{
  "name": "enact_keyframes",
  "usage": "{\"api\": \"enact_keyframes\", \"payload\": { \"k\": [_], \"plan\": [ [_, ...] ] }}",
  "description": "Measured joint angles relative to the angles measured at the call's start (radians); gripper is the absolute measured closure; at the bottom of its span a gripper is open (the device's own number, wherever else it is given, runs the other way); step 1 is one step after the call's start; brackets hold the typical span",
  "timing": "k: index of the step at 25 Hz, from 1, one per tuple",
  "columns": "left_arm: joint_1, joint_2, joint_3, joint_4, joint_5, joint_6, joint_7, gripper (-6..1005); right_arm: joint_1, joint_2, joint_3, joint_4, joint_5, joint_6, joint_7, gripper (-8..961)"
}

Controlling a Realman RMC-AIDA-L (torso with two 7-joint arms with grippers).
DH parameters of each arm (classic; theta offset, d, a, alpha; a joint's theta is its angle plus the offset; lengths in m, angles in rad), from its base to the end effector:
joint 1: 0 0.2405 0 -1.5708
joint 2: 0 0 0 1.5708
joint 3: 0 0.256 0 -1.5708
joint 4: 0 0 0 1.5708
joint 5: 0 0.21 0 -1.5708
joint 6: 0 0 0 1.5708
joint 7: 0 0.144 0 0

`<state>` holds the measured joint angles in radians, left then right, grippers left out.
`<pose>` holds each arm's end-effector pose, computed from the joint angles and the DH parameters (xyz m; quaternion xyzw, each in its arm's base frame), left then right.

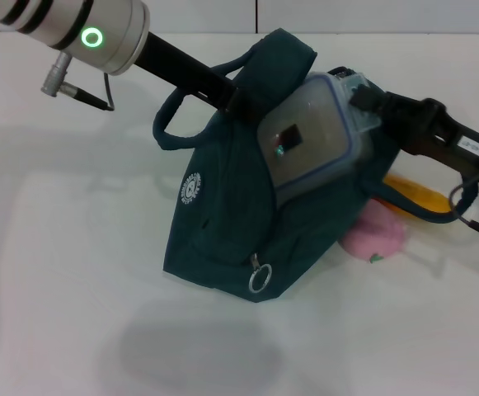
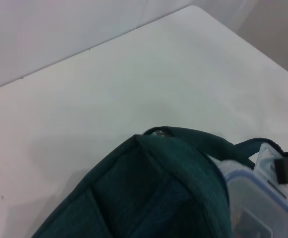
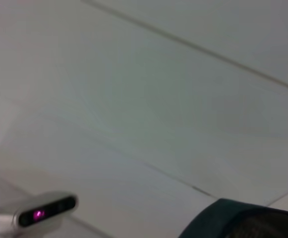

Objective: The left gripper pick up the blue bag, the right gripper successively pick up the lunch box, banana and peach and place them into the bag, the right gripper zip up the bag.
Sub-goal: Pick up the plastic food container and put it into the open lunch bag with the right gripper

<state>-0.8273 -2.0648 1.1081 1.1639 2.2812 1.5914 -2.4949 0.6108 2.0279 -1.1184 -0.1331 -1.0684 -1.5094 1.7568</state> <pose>-0.1067 0.3903 0.0135 -0.9383 -0.3356 -0.0145 0.0823 0.2334 0.3378 -0.0275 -0.7010 0.5157 0.4925 0.0108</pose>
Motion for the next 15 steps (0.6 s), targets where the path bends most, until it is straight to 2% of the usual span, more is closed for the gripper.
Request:
{"api": "enact_keyframes", "payload": {
  "k": [5, 10, 12, 15],
  "plan": [
    [0.0, -0.002, 0.0, -0.003, 0.0, -0.001, 0.007, 899, 0.046, 0.0, -0.051, -0.008, -0.001, 0.019, -0.051, 747],
    [0.016, -0.003, -0.006, -0.004, 0.0, -0.001, 0.017, 899, 0.029, -0.009, -0.058, -0.036, -0.001, 0.009, -0.08, 741],
    [0.025, -0.002, -0.007, -0.004, 0.0, -0.001, 0.021, 899, 0.008, -0.019, -0.057, -0.052, -0.001, -0.024, -0.081, 739],
    [0.028, -0.002, -0.007, -0.005, 0.0, -0.001, 0.025, 899, -0.072, -0.034, -0.037, -0.138, 0.006, -0.097, -0.091, 624]
  ]
}}
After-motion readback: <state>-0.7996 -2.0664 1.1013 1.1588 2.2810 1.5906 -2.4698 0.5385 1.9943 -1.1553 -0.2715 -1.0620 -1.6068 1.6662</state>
